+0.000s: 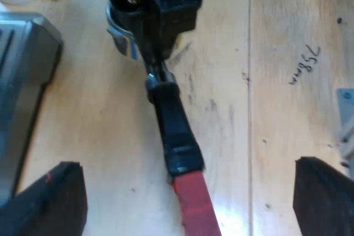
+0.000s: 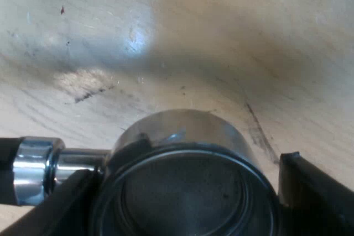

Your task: Put the handle in the coffee machine

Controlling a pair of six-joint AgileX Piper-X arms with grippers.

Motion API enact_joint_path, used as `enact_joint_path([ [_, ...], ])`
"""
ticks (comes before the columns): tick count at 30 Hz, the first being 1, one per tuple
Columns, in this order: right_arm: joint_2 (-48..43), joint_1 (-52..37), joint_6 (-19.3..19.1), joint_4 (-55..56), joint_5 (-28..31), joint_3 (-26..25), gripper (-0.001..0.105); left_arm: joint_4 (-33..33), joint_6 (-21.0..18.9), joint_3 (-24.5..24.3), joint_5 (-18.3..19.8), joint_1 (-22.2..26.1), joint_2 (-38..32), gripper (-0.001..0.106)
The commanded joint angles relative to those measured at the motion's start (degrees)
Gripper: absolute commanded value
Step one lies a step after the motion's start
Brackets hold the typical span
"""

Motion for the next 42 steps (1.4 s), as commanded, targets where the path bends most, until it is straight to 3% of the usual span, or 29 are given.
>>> enact_joint_path([
  [1, -1.0, -0.3, 1.4, 0.1, -0.8, -0.1, 0.000, -1.6, 0.6, -0.1, 0.9, -0.3, -0.1, 0.078],
  [9, -1.0, -0.3, 5.2, 0.1, -1.4, -0.2, 0.000, -2.1, 0.6, 0.7, 0.3, -0.3, -0.1, 0.078],
  [18, -1.0, -0.3, 5.3, 0.1, -3.4, -0.2, 0.000, -7.6, 1.2, 8.6, 0.0, -0.3, 0.2, 0.078],
  [37, -1.0, -0.3, 7.8, -4.3, -7.8, -0.4, 0.000, -13.9, 1.6, 12.5, -1.4, -0.3, 7.0, 0.078],
  [42, -1.0, -0.3, 7.8, -4.3, -7.8, -0.4, 0.000, -15.3, 1.9, 16.2, -4.4, -0.3, 7.0, 0.078],
])
